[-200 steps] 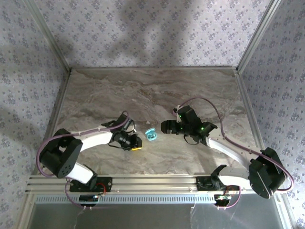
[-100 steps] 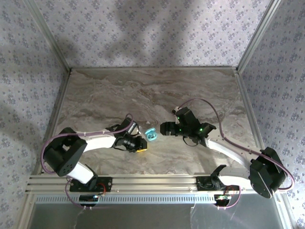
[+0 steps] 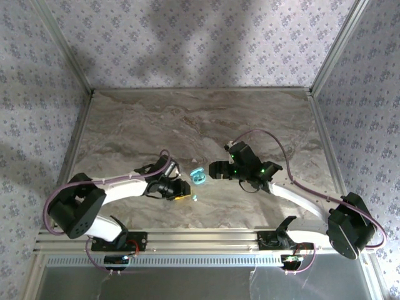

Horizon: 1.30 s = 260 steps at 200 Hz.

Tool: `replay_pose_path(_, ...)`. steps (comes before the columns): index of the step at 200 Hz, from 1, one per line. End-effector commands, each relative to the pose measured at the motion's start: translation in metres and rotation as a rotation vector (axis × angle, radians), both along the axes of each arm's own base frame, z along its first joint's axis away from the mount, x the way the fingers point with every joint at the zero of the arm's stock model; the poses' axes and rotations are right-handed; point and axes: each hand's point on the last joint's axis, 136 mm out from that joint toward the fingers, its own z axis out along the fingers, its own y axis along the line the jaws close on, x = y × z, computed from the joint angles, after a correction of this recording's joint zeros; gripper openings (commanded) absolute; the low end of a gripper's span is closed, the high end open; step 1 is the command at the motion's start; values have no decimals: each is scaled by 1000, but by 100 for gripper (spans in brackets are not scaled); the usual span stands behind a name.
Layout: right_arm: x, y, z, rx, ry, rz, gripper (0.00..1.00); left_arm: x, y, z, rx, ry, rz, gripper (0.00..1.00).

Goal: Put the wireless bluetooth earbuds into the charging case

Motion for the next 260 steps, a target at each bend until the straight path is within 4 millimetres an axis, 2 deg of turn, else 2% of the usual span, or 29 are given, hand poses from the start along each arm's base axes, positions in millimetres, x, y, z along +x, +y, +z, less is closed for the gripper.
replay_pose_path(1,-2,-2,1,-9,1,-12,80,-5,15,3,50,-3,8,37)
replay_pose_path(34,-9,5,-5,-12,15,13,77,-1,22,17,56,-36,14,35)
replay_pose_path(78,-28,31,-20,-44,63,55,71,11,44,31,47,-51,55,40)
replay_pose_path(106,-42,55,-32,-90,84,96,69,19,58,37,37,-62,84,49)
replay_pose_path(123,-48,67,-37,-123,88,100,67,23,66,38,22,-60,111,59)
replay_pose_path(156,-55,78,-49,-201,112,68,60,30,81,38,7,-56,154,77)
replay_pose_path(170,-57,84,-52,-221,119,71,60,31,84,38,3,-57,161,87)
replay_pose_path(185,-59,90,-56,-244,128,78,59,32,86,37,-1,-56,167,93)
replay_pose_path(206,-59,95,-61,-270,143,77,58,34,89,37,-3,-57,171,100)
replay_pose_path(260,-62,101,-78,-326,201,74,55,35,93,36,-14,-58,183,100)
